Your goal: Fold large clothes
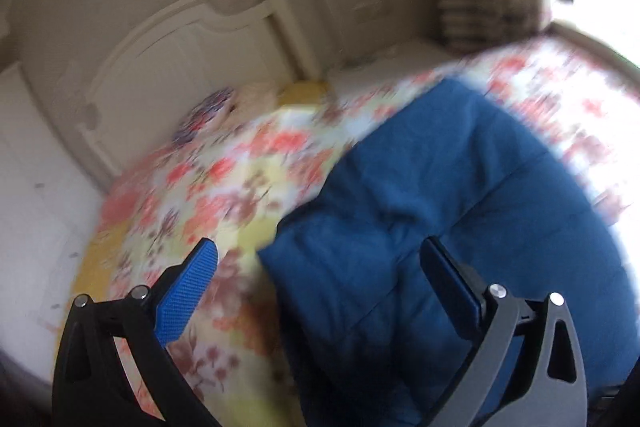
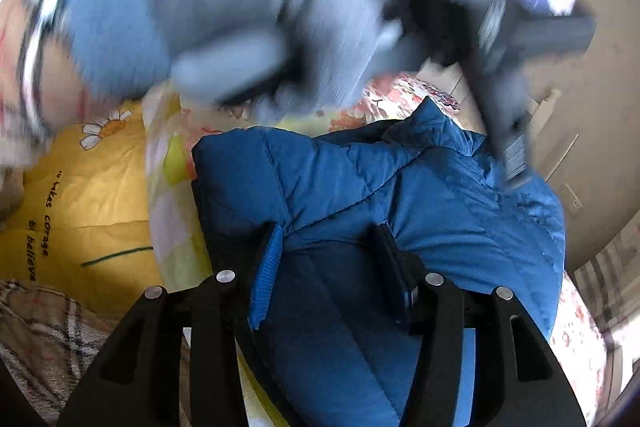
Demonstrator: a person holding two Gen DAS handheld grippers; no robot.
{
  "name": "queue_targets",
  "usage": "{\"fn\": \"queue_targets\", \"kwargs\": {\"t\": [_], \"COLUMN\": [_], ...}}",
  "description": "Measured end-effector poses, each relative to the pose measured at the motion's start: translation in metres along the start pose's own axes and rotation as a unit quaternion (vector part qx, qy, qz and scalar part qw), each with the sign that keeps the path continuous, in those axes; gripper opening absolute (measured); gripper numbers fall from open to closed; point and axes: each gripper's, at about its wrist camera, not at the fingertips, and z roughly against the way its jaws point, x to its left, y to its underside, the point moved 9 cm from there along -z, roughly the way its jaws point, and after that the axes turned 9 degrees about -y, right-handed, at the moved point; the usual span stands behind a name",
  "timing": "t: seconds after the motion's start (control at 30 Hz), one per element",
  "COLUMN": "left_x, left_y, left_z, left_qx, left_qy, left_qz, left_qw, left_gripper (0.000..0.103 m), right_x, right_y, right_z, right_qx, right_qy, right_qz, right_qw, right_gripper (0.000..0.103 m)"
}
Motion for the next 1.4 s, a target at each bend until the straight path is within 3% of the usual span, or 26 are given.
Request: {"fn": "queue_targets", "kwargs": {"t": [0.03, 0.1, 0.17, 0.3, 0.4, 0.5, 0.57, 0.7, 0.87, 0.97, 1.0, 1.13, 1.23, 1.3, 1.33, 1.37, 1.4], "left_x": [-0.007, -0.002, 0.008, 0.009, 0.010, 0.011, 0.012, 0.014, 0.015, 0.019, 0.022, 0.024, 0.023, 0.024, 0.024, 0.024, 0.025], "left_y": [0.011, 0.024, 0.031, 0.033, 0.033, 0.034, 0.033, 0.033, 0.034, 0.035, 0.036, 0.040, 0.040, 0.041, 0.041, 0.041, 0.041], "left_z": [-0.013, -0.028, -0.034, -0.027, -0.025, -0.025, -0.024, -0.022, -0.022, -0.024, -0.026, -0.031, -0.030, -0.030, -0.030, -0.031, -0.032], "left_qx": [0.014, 0.012, 0.017, -0.011, -0.014, -0.012, -0.016, -0.025, -0.024, -0.022, -0.018, -0.007, -0.012, -0.014, -0.014, -0.013, -0.011], "left_qy": [0.008, 0.055, 0.069, 0.027, 0.028, 0.041, 0.035, 0.021, 0.025, 0.022, 0.023, 0.056, 0.052, 0.052, 0.053, 0.053, 0.053], "left_qz": [0.005, 0.073, 0.114, 0.114, 0.117, 0.128, 0.128, 0.126, 0.130, 0.139, 0.147, 0.164, 0.164, 0.165, 0.166, 0.169, 0.170], "left_qw": [0.9999, 0.9957, 0.9910, 0.9930, 0.9927, 0.9908, 0.9911, 0.9915, 0.9909, 0.9898, 0.9887, 0.9848, 0.9851, 0.9848, 0.9846, 0.9841, 0.9839], "left_gripper": [0.101, 0.101, 0.101, 0.101, 0.101, 0.101, 0.101, 0.101, 0.101, 0.101, 0.101, 0.101, 0.101, 0.101, 0.101, 0.101, 0.101], "right_x": [0.001, 0.003, 0.005, -0.023, -0.078, -0.142, -0.184, -0.253, -0.290, -0.286, -0.285, -0.293, -0.321, -0.345, -0.349, -0.345, -0.340], "right_y": [0.000, -0.001, 0.000, -0.001, -0.005, -0.001, 0.006, 0.012, -0.004, 0.014, 0.019, 0.004, -0.010, 0.003, 0.022, 0.036, 0.042], "right_z": [0.005, 0.010, 0.019, 0.061, 0.084, 0.090, 0.084, 0.046, -0.014, -0.080, -0.093, -0.083, -0.057, -0.056, -0.074, -0.090, -0.100], "right_qx": [-0.002, -0.001, -0.001, -0.040, -0.077, -0.086, -0.077, -0.059, -0.043, 0.057, 0.067, 0.076, 0.021, 0.011, 0.041, 0.069, 0.053], "right_qy": [-0.004, -0.009, -0.028, -0.059, -0.019, 0.029, 0.046, 0.038, 0.012, -0.032, -0.050, -0.041, -0.010, 0.009, -0.001, -0.018, -0.029], "right_qz": [-0.001, 0.008, 0.020, -0.011, -0.058, -0.113, -0.150, -0.224, -0.248, -0.230, -0.233, -0.216, -0.251, -0.297, -0.312, -0.309, -0.300], "right_qw": [1.000, 1.000, 0.999, 0.997, 0.995, 0.989, 0.985, 0.972, 0.968, 0.971, 0.969, 0.973, 0.968, 0.955, 0.949, 0.948, 0.952], "right_gripper": [0.052, 0.052, 0.052, 0.050, 0.044, 0.033, 0.027, 0.025, 0.025, 0.025, 0.025, 0.025, 0.025, 0.025, 0.026, 0.027, 0.027]}}
